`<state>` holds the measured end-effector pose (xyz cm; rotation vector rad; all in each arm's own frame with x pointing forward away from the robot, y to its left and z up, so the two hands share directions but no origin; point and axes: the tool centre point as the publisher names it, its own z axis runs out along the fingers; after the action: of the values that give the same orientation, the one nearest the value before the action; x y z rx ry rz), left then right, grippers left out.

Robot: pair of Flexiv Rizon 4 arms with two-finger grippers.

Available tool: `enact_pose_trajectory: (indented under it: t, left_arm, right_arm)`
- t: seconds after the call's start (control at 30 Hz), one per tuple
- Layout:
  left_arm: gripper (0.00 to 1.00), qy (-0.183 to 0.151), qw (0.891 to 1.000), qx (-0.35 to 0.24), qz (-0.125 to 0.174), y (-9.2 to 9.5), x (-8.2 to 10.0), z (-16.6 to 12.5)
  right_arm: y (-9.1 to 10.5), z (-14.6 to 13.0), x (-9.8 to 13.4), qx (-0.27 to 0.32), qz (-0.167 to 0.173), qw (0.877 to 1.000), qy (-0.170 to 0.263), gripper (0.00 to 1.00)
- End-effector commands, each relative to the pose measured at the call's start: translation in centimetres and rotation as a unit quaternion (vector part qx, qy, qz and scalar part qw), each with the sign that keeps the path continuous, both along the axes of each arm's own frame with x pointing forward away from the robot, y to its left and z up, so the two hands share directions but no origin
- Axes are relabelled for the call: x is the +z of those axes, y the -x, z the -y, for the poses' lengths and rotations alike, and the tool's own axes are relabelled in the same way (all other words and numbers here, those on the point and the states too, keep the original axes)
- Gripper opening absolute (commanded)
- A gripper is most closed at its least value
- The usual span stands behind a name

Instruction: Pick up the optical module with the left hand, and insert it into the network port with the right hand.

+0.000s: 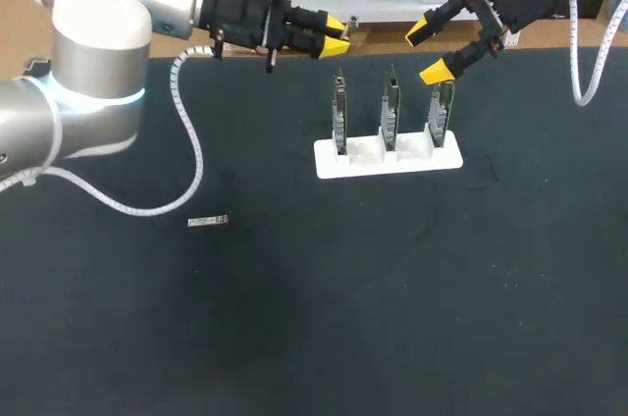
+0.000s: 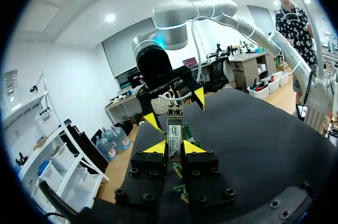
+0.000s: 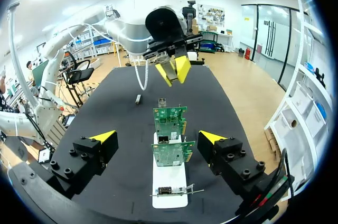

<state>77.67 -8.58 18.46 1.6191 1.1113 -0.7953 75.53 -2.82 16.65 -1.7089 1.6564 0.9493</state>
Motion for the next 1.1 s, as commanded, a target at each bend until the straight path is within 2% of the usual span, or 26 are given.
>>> enact_pose_trajectory:
  t: [0.03,0.17,0.5,0.57,0.7,0.77,1.1]
  left_arm:
    - [0.00,0.020,0.999,0.032,0.013,0.4,-0.4,1.0]
    - [0.00,0.009,0.999,0.020,0.028,0.3,-0.2,1.5]
    - [0.00,0.009,0.999,0.020,0.028,0.3,-0.2,1.5]
    - [0.00,0.024,0.999,0.015,0.030,0.3,-0.2,1.4]
    - [0.00,0.046,0.999,0.003,0.014,0.3,-0.1,2.1]
    - [0.00,0.054,0.999,-0.001,-0.004,0.3,0.0,2.4]
    - [0.00,0.051,0.998,-0.016,-0.021,1.0,1.5,3.8]
  right_arm:
    - [0.2,0.0,0.0,-0.002,0.001,1.000,0.000,1.00]
    - [0.2,0.0,0.0,-0.002,0.001,1.000,0.000,1.00]
    - [0.2,0.0,0.0,-0.002,0.001,1.000,0.000,1.00]
    - [0.2,0.0,0.0,-0.002,0.001,1.000,0.000,1.00]
    - [0.2,0.0,0.0,-0.002,0.001,1.000,0.000,1.00]
    - [0.2,0.0,0.0,-0.002,0.001,1.000,0.000,1.00]
    - [0.2,0.0,0.0,-0.002,0.001,1.000,0.000,1.00]
